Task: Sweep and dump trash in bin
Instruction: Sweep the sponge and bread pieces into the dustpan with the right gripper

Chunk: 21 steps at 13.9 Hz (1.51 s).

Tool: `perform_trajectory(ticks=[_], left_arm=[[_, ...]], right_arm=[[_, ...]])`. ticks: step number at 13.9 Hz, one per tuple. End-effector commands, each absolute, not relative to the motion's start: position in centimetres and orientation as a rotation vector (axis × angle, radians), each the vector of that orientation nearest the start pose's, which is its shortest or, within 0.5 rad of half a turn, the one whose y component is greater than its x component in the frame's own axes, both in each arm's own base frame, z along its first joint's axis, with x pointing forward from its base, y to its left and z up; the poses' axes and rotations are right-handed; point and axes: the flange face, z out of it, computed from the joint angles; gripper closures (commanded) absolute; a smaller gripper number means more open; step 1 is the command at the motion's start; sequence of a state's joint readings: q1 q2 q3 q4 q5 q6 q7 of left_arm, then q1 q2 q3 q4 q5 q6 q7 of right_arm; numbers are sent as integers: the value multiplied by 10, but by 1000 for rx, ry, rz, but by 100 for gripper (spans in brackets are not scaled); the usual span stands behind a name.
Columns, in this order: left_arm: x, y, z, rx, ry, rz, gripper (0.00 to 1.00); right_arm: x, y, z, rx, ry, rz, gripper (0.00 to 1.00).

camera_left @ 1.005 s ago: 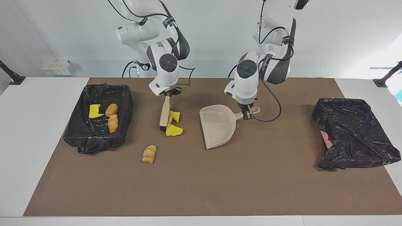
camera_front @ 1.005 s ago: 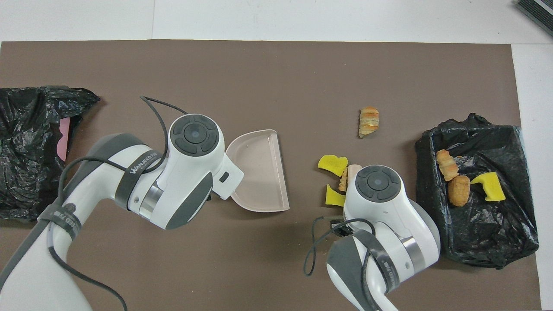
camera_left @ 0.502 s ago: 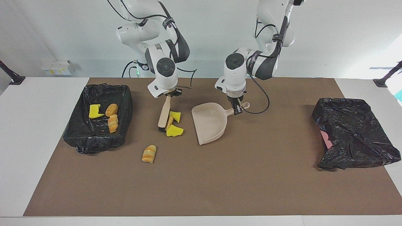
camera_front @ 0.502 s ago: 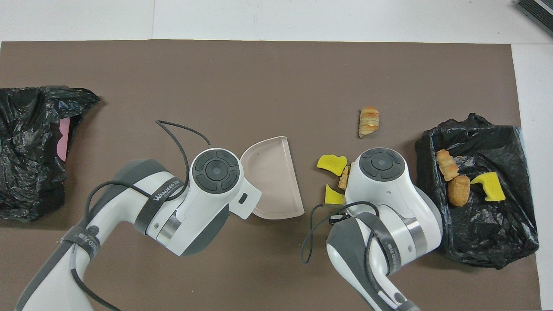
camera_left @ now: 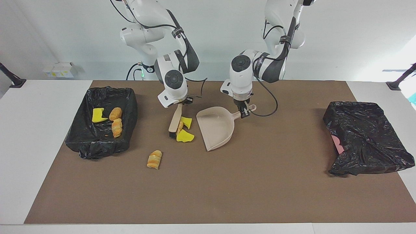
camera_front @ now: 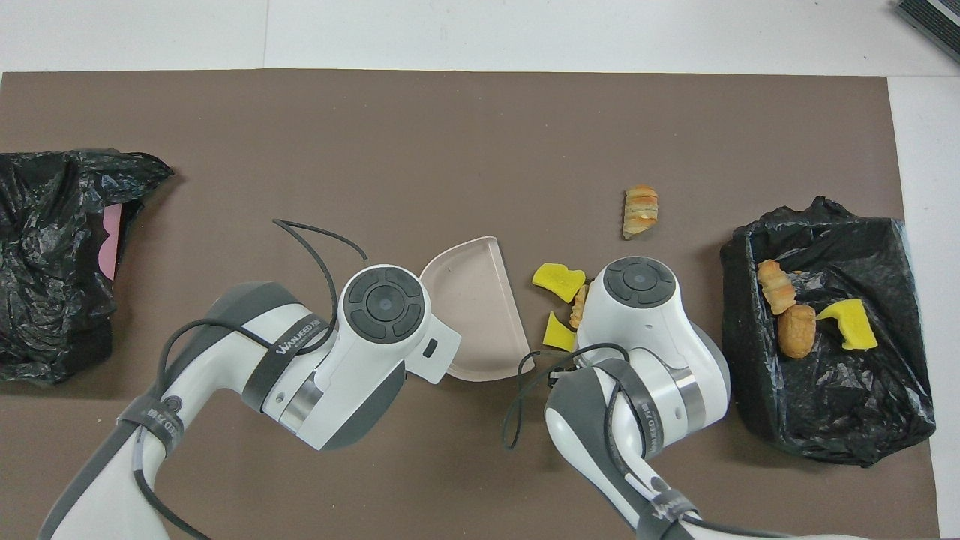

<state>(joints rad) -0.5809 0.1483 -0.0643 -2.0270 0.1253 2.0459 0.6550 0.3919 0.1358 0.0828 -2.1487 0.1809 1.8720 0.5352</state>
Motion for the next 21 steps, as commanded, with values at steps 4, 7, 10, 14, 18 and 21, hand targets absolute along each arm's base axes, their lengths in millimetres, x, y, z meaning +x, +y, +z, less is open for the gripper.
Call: perform_trajectory(ticks=[4, 7, 10, 14, 18, 21], left_arm=[[447, -348, 351, -2350, 1944, 150, 100], [454, -346, 352, -2361, 1938, 99, 100], [461, -339, 350, -2376, 1922, 91, 100], [468, -334, 348, -2398, 1898, 94, 100], [470, -336, 350, -2461, 1863, 94, 100], [467, -341, 350, -2528, 1768, 85, 100]], right_arm=[[440, 315, 350, -3035, 0, 692, 100], [452, 307, 373, -3043, 10, 660, 100], [466, 288, 376, -3141, -24, 606, 100], [522, 214, 376, -3283, -37, 532, 100], [586, 140, 371, -3388, -115, 592, 100], [623, 113, 370, -3407, -130, 688, 100]])
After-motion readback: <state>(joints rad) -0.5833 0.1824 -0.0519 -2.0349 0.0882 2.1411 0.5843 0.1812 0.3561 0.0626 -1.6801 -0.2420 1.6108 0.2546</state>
